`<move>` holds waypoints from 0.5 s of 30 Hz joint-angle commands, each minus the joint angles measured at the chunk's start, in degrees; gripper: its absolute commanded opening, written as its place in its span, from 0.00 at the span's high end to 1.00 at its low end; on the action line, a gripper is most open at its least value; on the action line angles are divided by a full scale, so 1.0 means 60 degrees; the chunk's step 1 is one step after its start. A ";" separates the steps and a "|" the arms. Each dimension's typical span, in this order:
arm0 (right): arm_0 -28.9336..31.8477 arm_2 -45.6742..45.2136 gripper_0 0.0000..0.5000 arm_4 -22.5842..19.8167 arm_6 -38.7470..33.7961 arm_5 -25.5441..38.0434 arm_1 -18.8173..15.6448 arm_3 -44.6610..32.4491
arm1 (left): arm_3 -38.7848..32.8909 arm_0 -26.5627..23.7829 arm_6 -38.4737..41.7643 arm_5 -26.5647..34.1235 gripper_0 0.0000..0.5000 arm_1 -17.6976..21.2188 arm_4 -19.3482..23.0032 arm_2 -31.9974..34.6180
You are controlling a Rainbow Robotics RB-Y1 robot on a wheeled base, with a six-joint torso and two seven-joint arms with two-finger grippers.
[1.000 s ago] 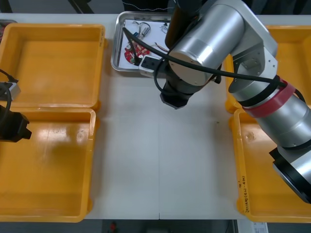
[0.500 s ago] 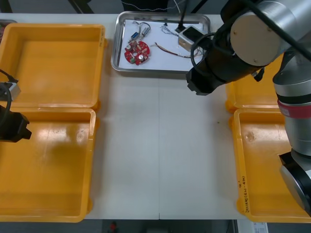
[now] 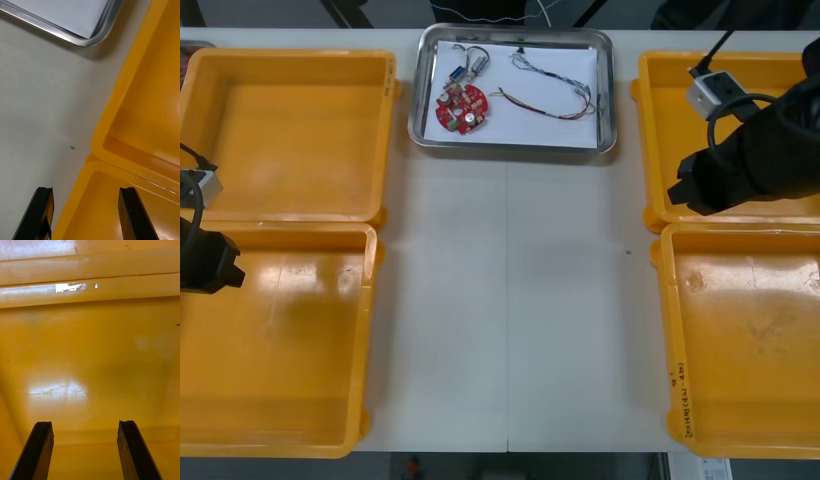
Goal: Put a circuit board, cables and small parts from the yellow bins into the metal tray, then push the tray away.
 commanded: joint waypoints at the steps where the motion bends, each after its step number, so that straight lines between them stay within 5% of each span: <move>1: 0.0837 -0.1235 0.00 -0.0042 -0.0180 0.0018 -0.0509 -0.0516 | -0.0260 0.0141 0.0762 -0.0052 0.00 0.0418 0.0062 0.0296; 15: 0.2419 -0.3110 0.00 0.0031 -0.0078 0.0018 -0.1227 -0.0443 | -0.0260 0.0141 0.0762 -0.0052 0.00 0.0418 0.0062 0.0296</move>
